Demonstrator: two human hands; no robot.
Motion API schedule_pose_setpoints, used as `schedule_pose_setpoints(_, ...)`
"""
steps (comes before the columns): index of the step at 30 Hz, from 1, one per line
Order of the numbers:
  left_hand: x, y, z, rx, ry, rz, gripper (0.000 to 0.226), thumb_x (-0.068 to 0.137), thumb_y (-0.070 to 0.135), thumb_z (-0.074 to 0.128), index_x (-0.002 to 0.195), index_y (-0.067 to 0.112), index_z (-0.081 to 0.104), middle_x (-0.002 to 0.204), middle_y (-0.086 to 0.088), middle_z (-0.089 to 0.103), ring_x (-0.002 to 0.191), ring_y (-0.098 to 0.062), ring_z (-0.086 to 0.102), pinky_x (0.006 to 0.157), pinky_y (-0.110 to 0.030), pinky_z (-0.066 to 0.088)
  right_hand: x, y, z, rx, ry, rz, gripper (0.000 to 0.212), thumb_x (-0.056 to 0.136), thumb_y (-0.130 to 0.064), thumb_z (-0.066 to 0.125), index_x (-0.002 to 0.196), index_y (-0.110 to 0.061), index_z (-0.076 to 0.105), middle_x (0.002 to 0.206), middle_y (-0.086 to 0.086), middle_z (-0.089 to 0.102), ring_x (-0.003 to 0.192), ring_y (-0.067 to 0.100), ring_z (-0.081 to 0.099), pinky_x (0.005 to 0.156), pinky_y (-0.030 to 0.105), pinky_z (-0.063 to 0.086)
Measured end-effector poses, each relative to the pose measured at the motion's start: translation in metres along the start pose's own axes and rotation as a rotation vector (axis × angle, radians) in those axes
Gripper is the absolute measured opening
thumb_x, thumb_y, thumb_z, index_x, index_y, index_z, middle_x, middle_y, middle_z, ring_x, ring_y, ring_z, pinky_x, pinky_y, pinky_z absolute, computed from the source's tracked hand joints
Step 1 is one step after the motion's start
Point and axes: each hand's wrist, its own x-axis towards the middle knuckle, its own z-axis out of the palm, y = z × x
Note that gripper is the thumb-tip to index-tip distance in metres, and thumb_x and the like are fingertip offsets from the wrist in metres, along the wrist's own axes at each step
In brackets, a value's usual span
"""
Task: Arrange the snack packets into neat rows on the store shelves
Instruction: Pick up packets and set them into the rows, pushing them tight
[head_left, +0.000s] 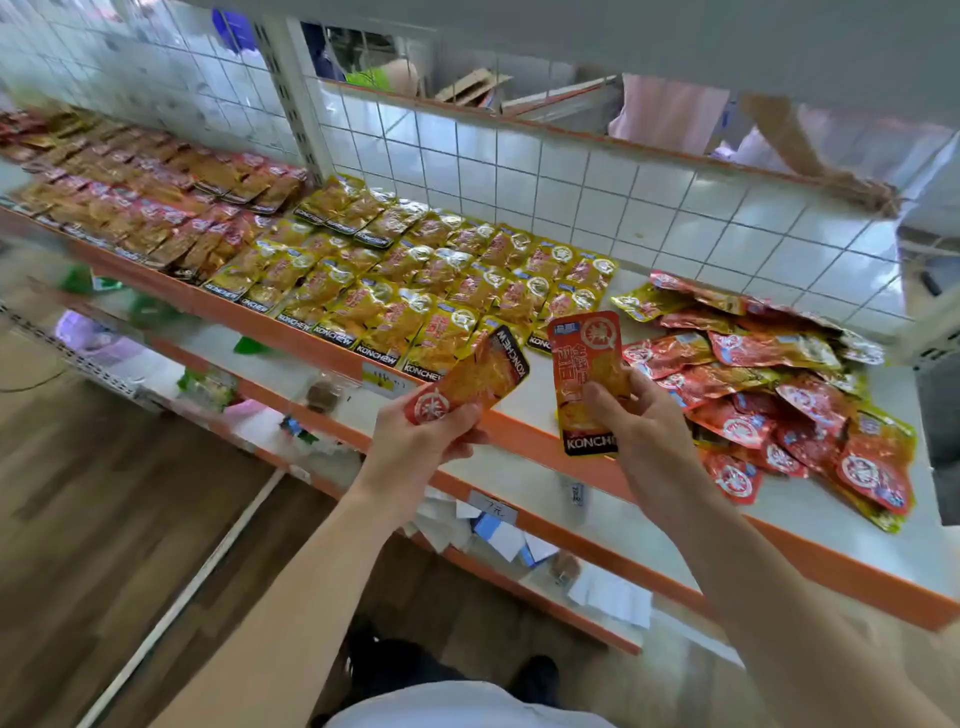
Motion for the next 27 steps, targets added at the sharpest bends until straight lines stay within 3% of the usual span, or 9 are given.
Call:
schedule_pose_setpoints(4, -0.001, 0.015, -0.037, 0.096, 0.075, 0.097, 0.006, 0.082, -0.001, 0.077, 0.083, 0.001, 0.072, 0.062, -0.007, 0.068, 0.053, -0.014, 0.062, 0.048, -0.020, 0.045, 0.007, -0.006, 0.040, -0.058, -0.057, -0.028, 0.016, 0.094, -0.008, 0.065, 0.103, -0.021, 0.067, 0.095, 0.000, 0.077, 0.091, 0.024, 0.072, 0.091, 0.048, 0.056)
schedule_pose_setpoints(8, 0.001, 0.035, -0.078, 0.140, 0.141, 0.166, 0.013, 0.076, 0.010, 0.085, 0.079, 0.011, 0.073, 0.061, -0.006, 0.067, 0.055, -0.016, 0.059, 0.054, -0.026, 0.047, 0.011, -0.012, 0.087, -0.120, -0.114, -0.056, 0.019, 0.093, -0.010, 0.066, 0.106, -0.023, 0.066, 0.099, -0.001, 0.077, 0.094, 0.022, 0.073, 0.091, 0.047, 0.056)
schedule_pose_setpoints(11, 0.008, 0.049, -0.115, 0.063, 0.156, 0.134, 0.017, 0.070, 0.014, 0.089, 0.073, 0.015, 0.072, 0.055, 0.002, 0.058, 0.049, -0.011, 0.046, 0.049, -0.022, 0.040, 0.012, -0.017, 0.125, -0.132, -0.128, -0.061, 0.021, 0.092, -0.010, 0.068, 0.104, -0.026, 0.064, 0.096, -0.005, 0.077, 0.093, 0.022, 0.073, 0.091, 0.044, 0.056)
schedule_pose_setpoints(14, 0.017, 0.060, -0.156, -0.052, 0.102, 0.114, 0.025, 0.059, 0.027, 0.092, 0.077, 0.020, 0.077, 0.068, -0.001, 0.065, 0.057, -0.014, 0.051, 0.058, -0.026, 0.042, 0.012, -0.018, 0.162, -0.114, -0.135, -0.063, 0.022, 0.091, -0.007, 0.068, 0.104, -0.024, 0.064, 0.094, -0.002, 0.077, 0.091, 0.023, 0.072, 0.088, 0.040, 0.057)
schedule_pose_setpoints(17, 0.024, 0.071, -0.191, -0.302, 0.034, 0.083, 0.040, 0.068, 0.014, 0.086, 0.105, 0.010, 0.071, 0.092, -0.004, 0.075, 0.079, -0.018, 0.070, 0.069, -0.028, 0.057, 0.013, -0.014, 0.201, -0.094, -0.124, -0.049, 0.016, 0.092, -0.011, 0.068, 0.105, -0.021, 0.067, 0.095, 0.001, 0.077, 0.090, 0.024, 0.072, 0.088, 0.042, 0.056)
schedule_pose_setpoints(19, 0.028, 0.078, -0.212, -0.370, 0.036, 0.043, 0.042, 0.072, 0.012, 0.075, 0.113, 0.008, 0.066, 0.103, -0.009, 0.076, 0.090, -0.023, 0.073, 0.074, -0.035, 0.060, 0.014, -0.009, 0.227, -0.097, -0.110, -0.044, 0.013, 0.092, -0.013, 0.067, 0.104, -0.020, 0.068, 0.096, 0.002, 0.077, 0.091, 0.026, 0.072, 0.090, 0.046, 0.055)
schedule_pose_setpoints(23, 0.036, 0.086, -0.259, -0.177, 0.099, 0.050, 0.028, 0.078, 0.018, 0.076, 0.105, 0.012, 0.071, 0.104, -0.012, 0.076, 0.095, -0.029, 0.074, 0.089, -0.046, 0.057, 0.016, 0.002, 0.284, -0.164, -0.113, -0.056, 0.011, 0.092, -0.012, 0.069, 0.101, -0.018, 0.070, 0.095, 0.001, 0.077, 0.093, 0.028, 0.073, 0.087, 0.042, 0.057)
schedule_pose_setpoints(27, 0.039, 0.092, -0.310, -0.076, 0.152, 0.067, 0.026, 0.089, 0.018, 0.074, 0.113, 0.009, 0.070, 0.104, -0.011, 0.076, 0.097, -0.030, 0.074, 0.093, -0.049, 0.057, 0.016, 0.010, 0.340, -0.148, -0.142, -0.059, 0.010, 0.092, -0.014, 0.069, 0.102, -0.017, 0.071, 0.094, -0.001, 0.077, 0.094, 0.027, 0.072, 0.088, 0.041, 0.057)
